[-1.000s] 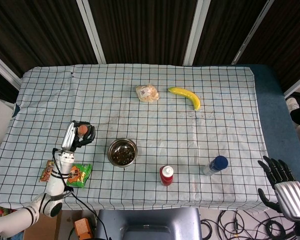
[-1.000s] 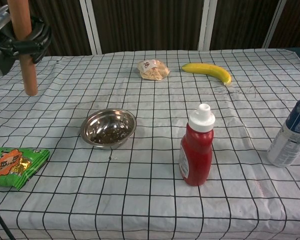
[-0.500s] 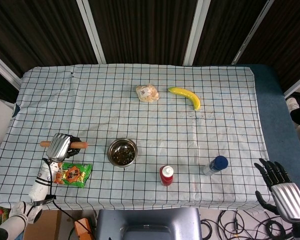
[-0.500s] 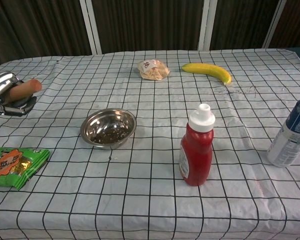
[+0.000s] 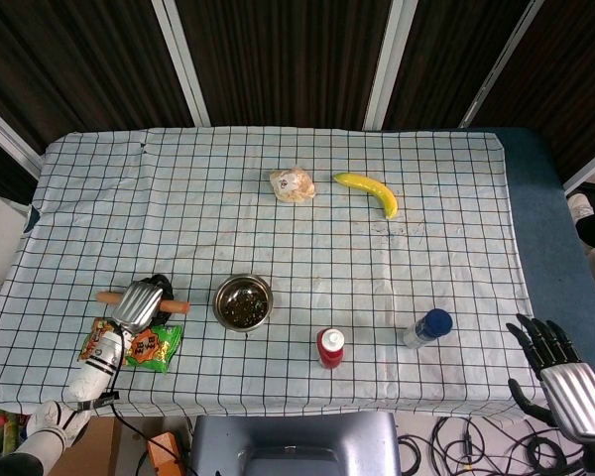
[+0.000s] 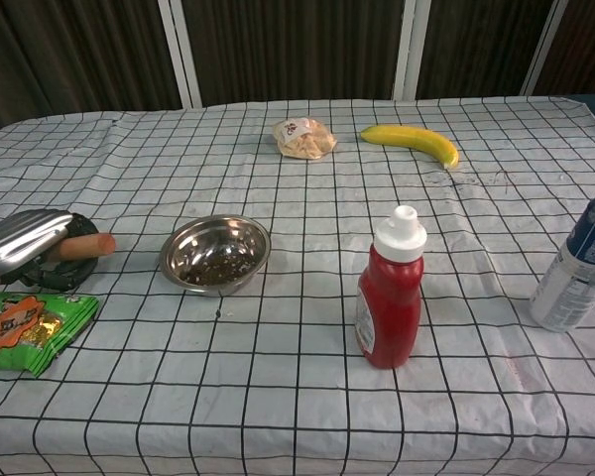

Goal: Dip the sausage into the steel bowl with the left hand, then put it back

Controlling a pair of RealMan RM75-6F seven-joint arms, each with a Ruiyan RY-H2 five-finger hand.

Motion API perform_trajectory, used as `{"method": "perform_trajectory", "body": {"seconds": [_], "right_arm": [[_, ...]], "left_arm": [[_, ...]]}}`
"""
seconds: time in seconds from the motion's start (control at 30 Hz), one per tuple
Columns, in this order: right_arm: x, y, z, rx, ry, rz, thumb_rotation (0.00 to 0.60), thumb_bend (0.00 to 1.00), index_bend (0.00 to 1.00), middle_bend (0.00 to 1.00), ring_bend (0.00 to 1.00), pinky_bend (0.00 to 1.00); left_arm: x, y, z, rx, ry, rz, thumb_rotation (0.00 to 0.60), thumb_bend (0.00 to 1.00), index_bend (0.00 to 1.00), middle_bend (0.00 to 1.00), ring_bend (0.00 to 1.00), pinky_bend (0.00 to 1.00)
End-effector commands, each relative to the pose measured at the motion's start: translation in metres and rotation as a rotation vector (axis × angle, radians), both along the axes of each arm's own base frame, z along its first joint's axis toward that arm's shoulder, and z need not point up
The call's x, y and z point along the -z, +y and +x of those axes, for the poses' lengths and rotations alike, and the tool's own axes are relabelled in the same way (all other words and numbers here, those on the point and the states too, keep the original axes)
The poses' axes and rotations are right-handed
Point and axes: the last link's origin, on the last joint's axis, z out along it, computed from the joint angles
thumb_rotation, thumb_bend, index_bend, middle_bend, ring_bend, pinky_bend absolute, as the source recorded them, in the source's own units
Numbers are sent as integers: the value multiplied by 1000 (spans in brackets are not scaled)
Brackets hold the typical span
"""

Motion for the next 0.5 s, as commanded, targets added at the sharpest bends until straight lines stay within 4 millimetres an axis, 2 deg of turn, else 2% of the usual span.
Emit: {"method": "perform_trajectory", "body": {"seconds": [0.03, 0.2, 0.5], "right_arm": [[0, 0, 0, 0, 1, 1, 600, 382, 0, 0, 0, 0], [0, 0, 0, -1, 1, 0, 600, 381, 0, 0, 0, 0], [1, 0, 1, -1, 2, 1, 600, 381, 0, 0, 0, 0]], "left_arm": [[-1, -1, -6, -25, 10, -20, 600, 424, 186, 307, 93, 232], [-6, -4, -4, -24, -45, -30, 600, 345, 102, 230, 38, 197], [-22, -9, -3, 1, -56, -16, 600, 335, 42, 193, 20, 189]]}}
